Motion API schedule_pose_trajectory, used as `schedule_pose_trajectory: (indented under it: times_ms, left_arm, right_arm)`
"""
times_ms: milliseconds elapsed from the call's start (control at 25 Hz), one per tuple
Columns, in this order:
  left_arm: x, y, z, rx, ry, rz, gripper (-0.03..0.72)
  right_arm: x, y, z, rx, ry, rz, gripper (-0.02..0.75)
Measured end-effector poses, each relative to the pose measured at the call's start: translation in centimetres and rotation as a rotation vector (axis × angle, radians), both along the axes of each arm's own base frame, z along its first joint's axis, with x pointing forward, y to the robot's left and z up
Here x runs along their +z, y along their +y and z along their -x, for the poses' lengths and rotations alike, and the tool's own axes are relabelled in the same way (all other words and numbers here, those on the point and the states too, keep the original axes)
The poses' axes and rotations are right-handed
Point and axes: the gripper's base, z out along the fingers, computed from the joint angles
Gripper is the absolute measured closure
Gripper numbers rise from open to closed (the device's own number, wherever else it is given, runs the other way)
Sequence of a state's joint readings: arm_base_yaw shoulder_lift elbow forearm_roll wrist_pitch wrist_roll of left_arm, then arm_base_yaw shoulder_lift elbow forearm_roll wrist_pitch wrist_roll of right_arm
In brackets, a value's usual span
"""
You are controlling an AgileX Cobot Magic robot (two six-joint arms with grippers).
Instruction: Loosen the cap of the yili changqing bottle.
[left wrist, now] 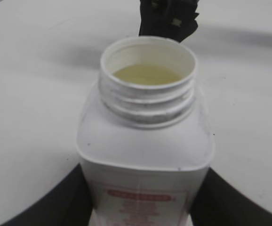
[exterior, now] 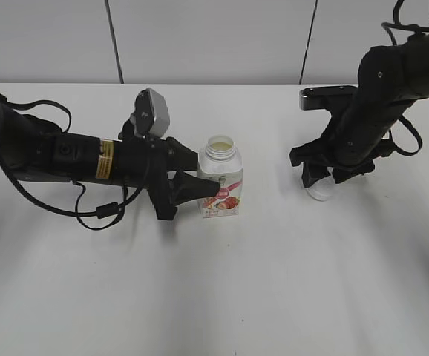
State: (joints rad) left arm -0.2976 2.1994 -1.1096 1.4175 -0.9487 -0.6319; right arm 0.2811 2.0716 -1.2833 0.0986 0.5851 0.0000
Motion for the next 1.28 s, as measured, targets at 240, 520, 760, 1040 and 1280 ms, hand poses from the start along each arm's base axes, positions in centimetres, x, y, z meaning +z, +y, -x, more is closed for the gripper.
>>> schedule_pose_trajectory:
  times_ms: [240, 520, 760, 1040, 1280]
  left_arm:
    - [0.0, 0.0, 0.0, -0.001, 0.0, 0.0, 0.319]
    - [0.0, -0.1, 0.1, -0.017, -0.002, -0.001, 0.303]
    - [0.2, 0.3, 0.5, -0.074, -0.001, 0.024, 0.139]
    - [0.4, 2.3, 0.4, -0.136, -0.016, -0.021, 0.116]
    - [2.0, 5.7, -0.6, -0.066, -0.018, -0.04, 0.121]
  right_arm:
    - [0.0, 0.0, 0.0, 0.0, -0.002, 0.0, 0.226]
    - [1.0, 0.2, -0.4, 0.006, 0.036, 0.004, 0.224]
    - [2.3, 0.4, -1.0, 0.04, 0.033, 0.006, 0.224]
    - [4.1, 0.8, -1.6, 0.069, 0.058, -0.003, 0.224]
    - [5.6, 1.1, -2.0, 0.092, 0.079, -0.011, 0.224]
